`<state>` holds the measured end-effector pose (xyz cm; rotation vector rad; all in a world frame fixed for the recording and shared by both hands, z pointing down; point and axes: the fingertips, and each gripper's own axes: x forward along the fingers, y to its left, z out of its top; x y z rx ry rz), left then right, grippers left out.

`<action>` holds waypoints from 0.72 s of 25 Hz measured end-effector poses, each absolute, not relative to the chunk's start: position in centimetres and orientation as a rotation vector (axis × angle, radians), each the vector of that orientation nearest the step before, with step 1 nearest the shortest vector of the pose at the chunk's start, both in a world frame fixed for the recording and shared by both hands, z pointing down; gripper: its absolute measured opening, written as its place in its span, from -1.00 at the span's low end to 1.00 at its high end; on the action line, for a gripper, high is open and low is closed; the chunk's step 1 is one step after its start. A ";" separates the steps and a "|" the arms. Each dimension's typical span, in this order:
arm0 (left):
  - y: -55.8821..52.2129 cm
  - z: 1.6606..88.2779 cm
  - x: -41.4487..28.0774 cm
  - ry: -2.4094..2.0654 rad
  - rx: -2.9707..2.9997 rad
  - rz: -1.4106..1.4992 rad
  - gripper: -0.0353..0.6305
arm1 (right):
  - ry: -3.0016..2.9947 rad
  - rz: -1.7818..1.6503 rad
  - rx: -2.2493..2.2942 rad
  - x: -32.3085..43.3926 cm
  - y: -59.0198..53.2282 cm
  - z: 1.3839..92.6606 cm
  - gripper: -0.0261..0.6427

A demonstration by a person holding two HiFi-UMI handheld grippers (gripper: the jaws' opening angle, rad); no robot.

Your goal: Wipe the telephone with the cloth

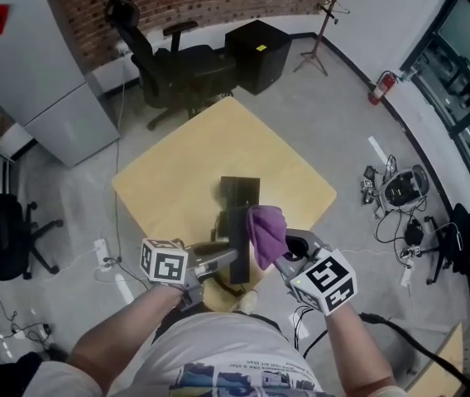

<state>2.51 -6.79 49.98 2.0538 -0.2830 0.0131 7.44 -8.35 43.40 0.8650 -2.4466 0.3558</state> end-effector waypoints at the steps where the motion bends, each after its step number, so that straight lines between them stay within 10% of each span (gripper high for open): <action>1: -6.6 49.9 2.6 -0.285 2.053 0.006 -0.66 | -2.446 0.355 0.854 7.4 -8.2 43.5 -0.79; 18: -8.6 48.3 0.9 -0.342 2.042 -0.117 -0.66 | -2.413 0.433 0.730 6.7 -0.9 46.4 -0.79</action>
